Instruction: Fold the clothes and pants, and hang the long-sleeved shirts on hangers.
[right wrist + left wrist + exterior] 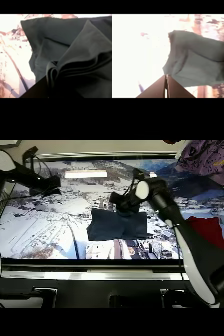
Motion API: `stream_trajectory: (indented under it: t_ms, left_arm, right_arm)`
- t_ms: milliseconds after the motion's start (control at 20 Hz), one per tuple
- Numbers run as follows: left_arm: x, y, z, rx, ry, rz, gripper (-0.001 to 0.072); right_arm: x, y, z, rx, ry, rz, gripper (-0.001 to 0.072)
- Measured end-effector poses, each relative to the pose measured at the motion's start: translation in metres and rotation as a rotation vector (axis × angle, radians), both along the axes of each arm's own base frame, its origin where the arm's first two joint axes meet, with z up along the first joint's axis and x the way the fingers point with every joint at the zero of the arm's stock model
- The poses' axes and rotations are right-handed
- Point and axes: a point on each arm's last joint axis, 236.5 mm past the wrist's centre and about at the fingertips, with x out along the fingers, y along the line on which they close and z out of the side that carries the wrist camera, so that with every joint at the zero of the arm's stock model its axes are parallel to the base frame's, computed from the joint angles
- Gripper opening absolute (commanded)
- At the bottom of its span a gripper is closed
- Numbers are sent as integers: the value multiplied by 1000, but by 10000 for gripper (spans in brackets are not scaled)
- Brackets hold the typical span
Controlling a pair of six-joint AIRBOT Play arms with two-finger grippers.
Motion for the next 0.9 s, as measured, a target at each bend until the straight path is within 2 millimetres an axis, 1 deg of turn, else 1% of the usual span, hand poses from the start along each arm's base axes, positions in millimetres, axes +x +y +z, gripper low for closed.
stream_trajectory:
  t_ms: [50,150,300,400,650,750,800,900]
  left_arm:
    - [-2,11,3,10,0,9,18]
    - [-6,31,6,29,7,28,19]
    - [-11,47,7,41,18,43,19]
    - [-13,53,8,47,23,48,19]
    - [-14,58,8,50,28,53,18]
    - [-14,58,8,51,28,52,18]
    - [-14,58,8,51,27,52,18]
    - [-14,58,8,52,28,52,19]
  right_arm:
    - [0,12,-9,11,7,-3,29]
    - [2,31,-22,39,23,-15,29]
    - [3,52,-37,96,55,-34,29]
    - [2,62,-41,132,74,-44,30]
    - [2,82,-41,192,77,-56,30]
    - [1,89,-47,198,82,-57,34]
    - [0,92,-51,198,87,-56,75]
    - [-4,98,-59,200,103,-53,294]
